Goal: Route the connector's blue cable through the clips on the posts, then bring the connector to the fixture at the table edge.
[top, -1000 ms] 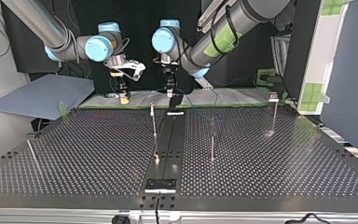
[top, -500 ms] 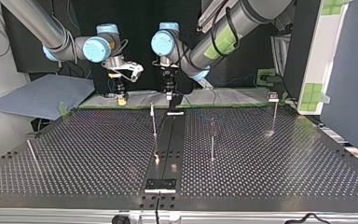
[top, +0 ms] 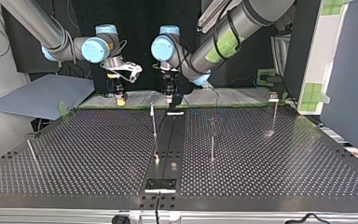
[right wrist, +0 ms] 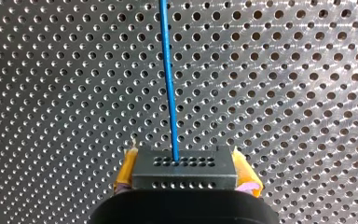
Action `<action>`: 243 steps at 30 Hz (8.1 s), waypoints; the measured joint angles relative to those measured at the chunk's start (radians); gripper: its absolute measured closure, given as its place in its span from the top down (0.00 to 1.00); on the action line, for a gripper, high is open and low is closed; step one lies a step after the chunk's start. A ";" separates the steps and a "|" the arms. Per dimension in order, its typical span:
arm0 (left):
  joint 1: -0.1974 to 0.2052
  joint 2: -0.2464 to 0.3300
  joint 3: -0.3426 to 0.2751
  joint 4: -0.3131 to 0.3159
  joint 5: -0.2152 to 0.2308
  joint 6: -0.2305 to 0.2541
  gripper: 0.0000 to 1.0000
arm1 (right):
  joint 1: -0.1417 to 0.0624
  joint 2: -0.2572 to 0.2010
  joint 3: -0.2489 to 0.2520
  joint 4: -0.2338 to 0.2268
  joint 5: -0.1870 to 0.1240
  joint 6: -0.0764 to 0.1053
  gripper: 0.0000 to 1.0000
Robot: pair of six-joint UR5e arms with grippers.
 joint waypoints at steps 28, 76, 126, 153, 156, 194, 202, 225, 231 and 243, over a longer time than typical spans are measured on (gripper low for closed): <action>0.026 -0.085 0.114 -0.082 -0.021 -0.100 0.12 | -0.022 0.001 -0.001 -0.004 0.000 -0.002 0.00; 0.070 -0.100 0.134 -0.072 0.045 -0.021 0.12 | -0.091 0.055 -0.074 -0.012 -0.030 0.044 0.00; 0.067 -0.111 0.196 -0.219 0.081 0.006 0.99 | -0.128 0.067 -0.089 -0.002 -0.043 0.043 0.00; -0.008 0.035 0.018 -0.164 0.173 -0.028 0.99 | -0.124 0.072 -0.089 0.011 -0.053 0.045 0.00; -0.015 0.035 0.017 -0.163 0.171 -0.028 0.99 | -0.123 0.072 -0.089 0.011 -0.053 0.045 0.00; -0.064 0.090 -0.050 -0.133 0.145 -0.057 0.99 | -0.125 0.077 -0.089 0.014 -0.071 0.047 0.00; -0.081 0.154 -0.114 -0.070 0.189 -0.116 0.99 | -0.128 0.078 -0.089 0.014 -0.076 0.053 0.00; -0.082 0.351 -0.311 0.127 0.186 -0.280 0.99 | -0.130 0.078 -0.089 0.014 -0.112 0.078 0.00; -0.088 0.402 -0.362 0.177 0.189 -0.292 0.99 | -0.126 0.078 -0.089 0.014 -0.112 0.080 0.00; -0.107 0.506 -0.466 0.282 0.175 -0.307 0.99 | -0.123 0.079 -0.089 0.016 -0.112 0.080 0.00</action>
